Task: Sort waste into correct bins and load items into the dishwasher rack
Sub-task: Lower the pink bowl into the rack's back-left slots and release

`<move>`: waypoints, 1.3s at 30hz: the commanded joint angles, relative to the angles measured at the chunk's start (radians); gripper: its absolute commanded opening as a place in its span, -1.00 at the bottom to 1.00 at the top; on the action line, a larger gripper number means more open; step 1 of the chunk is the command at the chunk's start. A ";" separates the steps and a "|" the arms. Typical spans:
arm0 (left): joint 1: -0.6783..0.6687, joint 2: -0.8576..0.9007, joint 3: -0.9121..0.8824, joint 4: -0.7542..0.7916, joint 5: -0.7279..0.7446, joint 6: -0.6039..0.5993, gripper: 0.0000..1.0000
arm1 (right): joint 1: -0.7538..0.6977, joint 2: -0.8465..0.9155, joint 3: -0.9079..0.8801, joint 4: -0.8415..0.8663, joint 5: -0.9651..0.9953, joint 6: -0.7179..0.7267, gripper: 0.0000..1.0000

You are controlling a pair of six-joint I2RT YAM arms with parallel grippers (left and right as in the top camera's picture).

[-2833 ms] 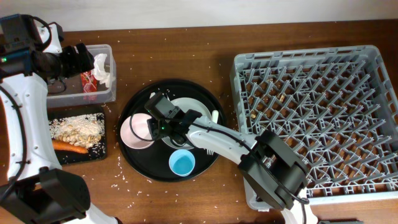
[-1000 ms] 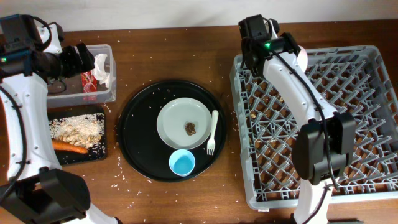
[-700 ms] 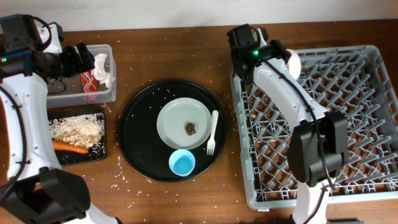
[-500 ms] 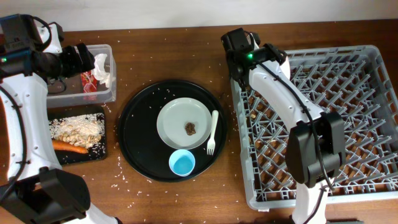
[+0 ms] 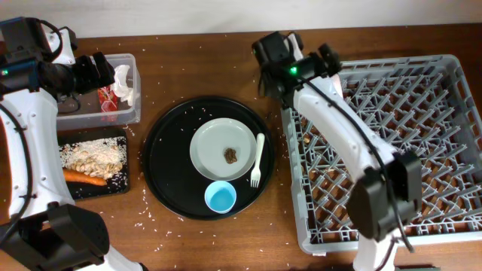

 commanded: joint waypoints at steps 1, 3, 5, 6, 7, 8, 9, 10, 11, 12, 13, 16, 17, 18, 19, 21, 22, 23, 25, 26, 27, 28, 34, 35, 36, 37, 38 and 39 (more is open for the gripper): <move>0.003 0.003 0.013 0.003 0.000 -0.006 0.98 | 0.100 -0.092 0.026 -0.088 -0.439 0.101 0.97; 0.003 0.003 0.013 0.003 0.000 -0.006 0.98 | 0.129 -0.091 0.025 -0.123 -0.722 0.101 0.97; 0.003 0.003 0.013 0.003 0.000 -0.006 0.99 | 0.133 -0.091 0.025 -0.136 -0.912 0.137 0.97; 0.003 0.003 0.013 0.003 0.000 -0.006 0.98 | 0.130 -0.091 0.025 -0.142 -0.922 0.176 0.98; 0.003 0.003 0.014 0.003 0.000 -0.006 0.98 | 0.128 -0.091 0.025 -0.149 -0.922 0.209 0.98; 0.003 0.003 0.013 0.003 0.000 -0.006 0.98 | 0.118 -0.091 0.025 -0.152 -0.922 0.244 0.99; 0.003 0.003 0.013 0.003 0.000 -0.006 0.98 | 0.098 -0.091 0.025 -0.153 -0.922 0.305 0.97; 0.003 0.003 0.014 0.003 0.000 -0.006 0.98 | 0.077 -0.091 0.025 -0.151 -0.934 0.341 0.97; 0.003 0.003 0.013 0.003 0.000 -0.006 0.98 | 0.058 -0.091 0.025 -0.144 -0.969 0.349 0.97; 0.003 0.003 0.013 0.003 0.000 -0.006 0.98 | 0.039 -0.091 0.025 -0.133 -1.016 0.349 0.98; 0.003 0.003 0.014 0.003 0.000 -0.006 0.98 | 0.035 -0.090 0.025 -0.130 -1.024 0.348 0.97; 0.003 0.003 0.013 0.003 0.000 -0.006 0.98 | 0.040 -0.071 0.023 -0.130 -1.024 0.349 0.99; 0.003 0.003 0.013 0.003 0.000 -0.006 0.98 | 0.047 -0.067 0.022 -0.134 -1.028 0.361 0.92; 0.003 0.003 0.013 0.003 0.000 -0.006 0.98 | 0.058 -0.062 0.020 -0.135 -1.027 0.382 0.86; 0.003 0.003 0.014 0.003 0.001 -0.006 0.98 | 0.060 -0.061 0.020 -0.134 -1.027 0.382 0.85; 0.003 0.003 0.013 -0.030 0.000 -0.006 0.98 | 0.061 -0.061 0.020 -0.134 -1.028 0.392 0.82; 0.003 0.003 0.013 -0.027 0.001 -0.006 0.98 | 0.061 -0.061 0.020 -0.134 -1.027 0.409 0.82; 0.002 0.003 0.014 -0.023 0.003 -0.006 0.98 | 0.061 -0.061 0.020 -0.134 -1.027 0.408 0.81; 0.002 0.003 0.014 -0.024 0.005 -0.006 0.98 | 0.059 -0.061 0.020 -0.137 -1.027 0.408 0.81; 0.002 0.003 0.014 -0.039 0.014 -0.006 0.98 | 0.059 -0.061 0.020 -0.139 -1.027 0.408 0.81; 0.002 0.003 0.014 -0.041 0.041 -0.006 0.98 | 0.058 -0.061 0.020 -0.138 -1.027 0.408 0.81; 0.002 0.004 0.014 -0.048 0.092 -0.006 0.99 | 0.058 -0.061 0.020 -0.138 -1.028 0.409 0.81; -0.064 0.009 0.013 -0.125 0.121 0.034 0.97 | 0.057 -0.051 0.020 -0.130 -1.003 0.408 0.72; -0.100 0.021 0.013 -0.161 0.119 0.051 0.87 | 0.053 -0.051 0.020 -0.130 -1.004 0.408 0.62; -0.140 0.042 0.013 -0.201 0.119 0.051 0.82 | 0.045 -0.051 0.020 -0.130 -1.004 0.409 0.53; -0.172 0.062 0.010 -0.227 0.110 0.053 0.80 | 0.037 -0.051 0.021 -0.130 -1.004 0.415 0.50; -0.208 0.085 0.005 -0.246 0.095 0.063 0.78 | 0.021 -0.051 0.021 -0.130 -1.004 0.425 0.50; -0.253 0.115 -0.012 -0.252 0.075 0.066 0.68 | -0.006 -0.051 0.021 -0.132 -1.005 0.431 0.50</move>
